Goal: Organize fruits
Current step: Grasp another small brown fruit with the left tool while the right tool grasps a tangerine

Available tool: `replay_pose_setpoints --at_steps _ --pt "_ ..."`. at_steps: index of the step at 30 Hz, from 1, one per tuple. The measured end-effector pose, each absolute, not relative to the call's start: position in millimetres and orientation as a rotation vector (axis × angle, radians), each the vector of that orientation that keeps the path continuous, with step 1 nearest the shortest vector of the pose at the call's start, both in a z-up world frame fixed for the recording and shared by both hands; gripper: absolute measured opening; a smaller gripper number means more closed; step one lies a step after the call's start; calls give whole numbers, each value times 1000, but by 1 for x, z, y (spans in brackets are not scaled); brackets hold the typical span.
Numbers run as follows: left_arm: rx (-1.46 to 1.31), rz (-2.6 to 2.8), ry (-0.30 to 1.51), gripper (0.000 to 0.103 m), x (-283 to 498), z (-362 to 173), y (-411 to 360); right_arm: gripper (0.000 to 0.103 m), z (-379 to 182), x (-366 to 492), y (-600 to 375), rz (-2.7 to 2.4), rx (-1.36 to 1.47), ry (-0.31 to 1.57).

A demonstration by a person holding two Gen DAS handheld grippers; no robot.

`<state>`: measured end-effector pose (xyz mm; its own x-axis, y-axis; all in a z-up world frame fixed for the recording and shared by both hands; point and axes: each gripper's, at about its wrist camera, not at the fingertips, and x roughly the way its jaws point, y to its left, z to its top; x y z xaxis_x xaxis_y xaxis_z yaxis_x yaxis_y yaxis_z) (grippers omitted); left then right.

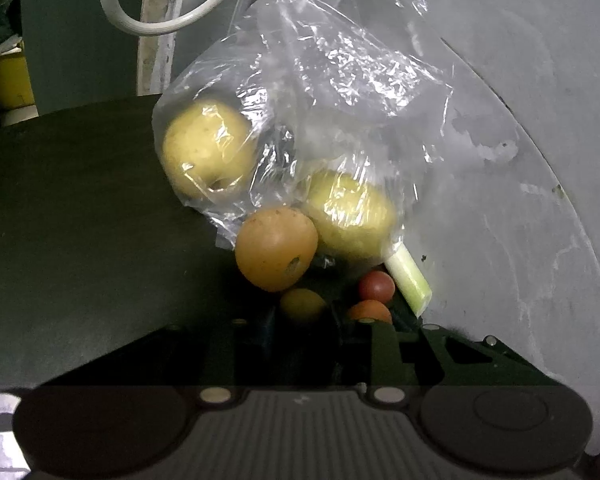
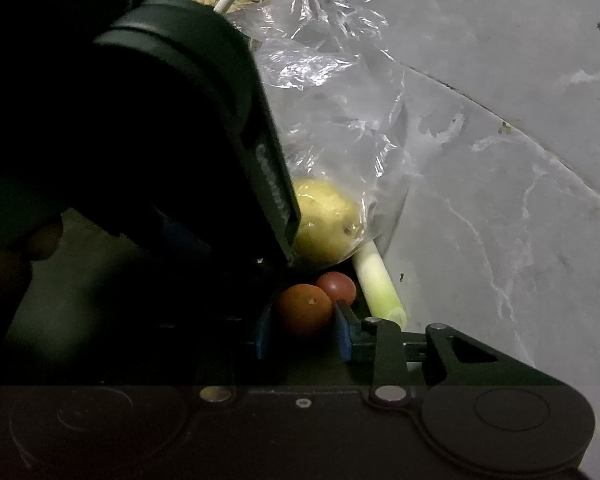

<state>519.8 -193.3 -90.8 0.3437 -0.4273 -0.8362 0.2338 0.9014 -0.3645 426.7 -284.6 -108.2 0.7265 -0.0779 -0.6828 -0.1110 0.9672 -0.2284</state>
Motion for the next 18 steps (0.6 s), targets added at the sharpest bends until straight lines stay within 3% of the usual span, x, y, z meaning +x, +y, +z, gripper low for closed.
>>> replay_pose_setpoints --at_steps 18 --pt "-191 -420 1098 30 486 -59 -159 33 -88 393 -266 22 -257 754"
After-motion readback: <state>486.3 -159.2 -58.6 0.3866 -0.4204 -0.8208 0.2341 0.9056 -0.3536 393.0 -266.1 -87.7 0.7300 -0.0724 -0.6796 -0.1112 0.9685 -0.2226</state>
